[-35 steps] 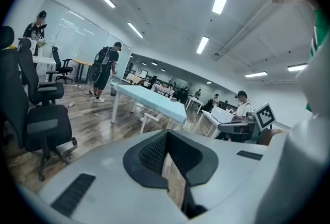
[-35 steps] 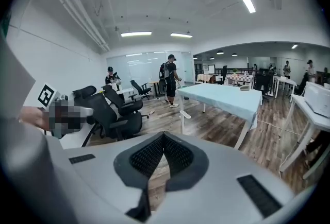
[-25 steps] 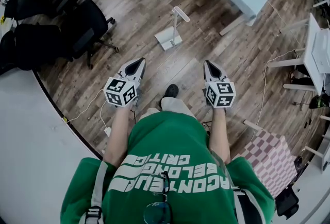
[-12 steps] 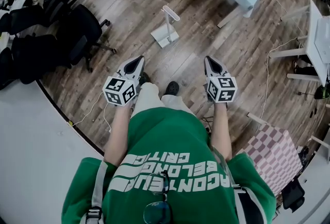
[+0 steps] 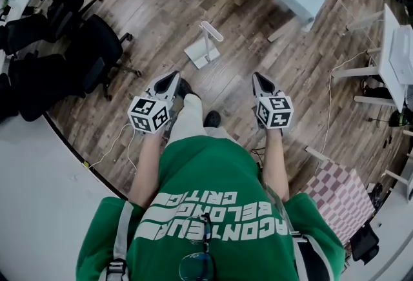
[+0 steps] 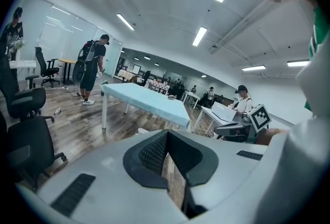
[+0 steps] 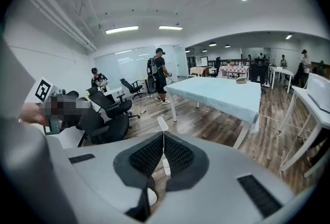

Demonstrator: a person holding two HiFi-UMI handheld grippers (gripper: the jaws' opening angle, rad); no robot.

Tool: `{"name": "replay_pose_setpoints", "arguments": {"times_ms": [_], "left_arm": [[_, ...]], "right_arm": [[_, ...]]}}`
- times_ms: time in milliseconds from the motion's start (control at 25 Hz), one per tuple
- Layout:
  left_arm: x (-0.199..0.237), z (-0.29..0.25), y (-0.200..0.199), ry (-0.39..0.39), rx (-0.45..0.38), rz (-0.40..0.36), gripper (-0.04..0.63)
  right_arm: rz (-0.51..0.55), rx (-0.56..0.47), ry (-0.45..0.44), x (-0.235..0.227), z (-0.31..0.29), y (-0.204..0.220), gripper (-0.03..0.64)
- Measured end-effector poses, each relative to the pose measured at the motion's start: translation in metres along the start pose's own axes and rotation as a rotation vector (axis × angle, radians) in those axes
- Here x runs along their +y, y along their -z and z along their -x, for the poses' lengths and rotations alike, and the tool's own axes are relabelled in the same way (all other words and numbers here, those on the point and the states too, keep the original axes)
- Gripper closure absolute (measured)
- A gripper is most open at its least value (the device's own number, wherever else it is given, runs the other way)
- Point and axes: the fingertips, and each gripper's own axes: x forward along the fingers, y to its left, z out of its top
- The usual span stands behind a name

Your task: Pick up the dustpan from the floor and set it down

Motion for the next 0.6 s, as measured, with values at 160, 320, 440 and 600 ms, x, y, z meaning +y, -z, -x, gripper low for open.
{"name": "replay_pose_setpoints", "arguments": {"times_ms": [160,320,440,600], "left_arm": [[0.024,-0.023,-0.018,0.018,-0.012,0.013,0.603],[0.053,-0.046,-0.038,0.043,-0.012,0.024,0.603],[0.073,-0.064,-0.054,0.069,-0.012,0.028,0.603],[0.098,-0.086,-0.072,0.105,-0.002,0.03,0.603]], "right_arm": [[0.029,0.023,0.004,-0.002,-0.031,-0.021,0.607],[0.054,0.052,0.013,0.001,-0.069,-0.042,0.607],[0.084,0.096,0.01,0.005,-0.102,-0.052,0.607],[0.138,0.192,-0.011,0.014,-0.154,-0.057,0.607]]}}
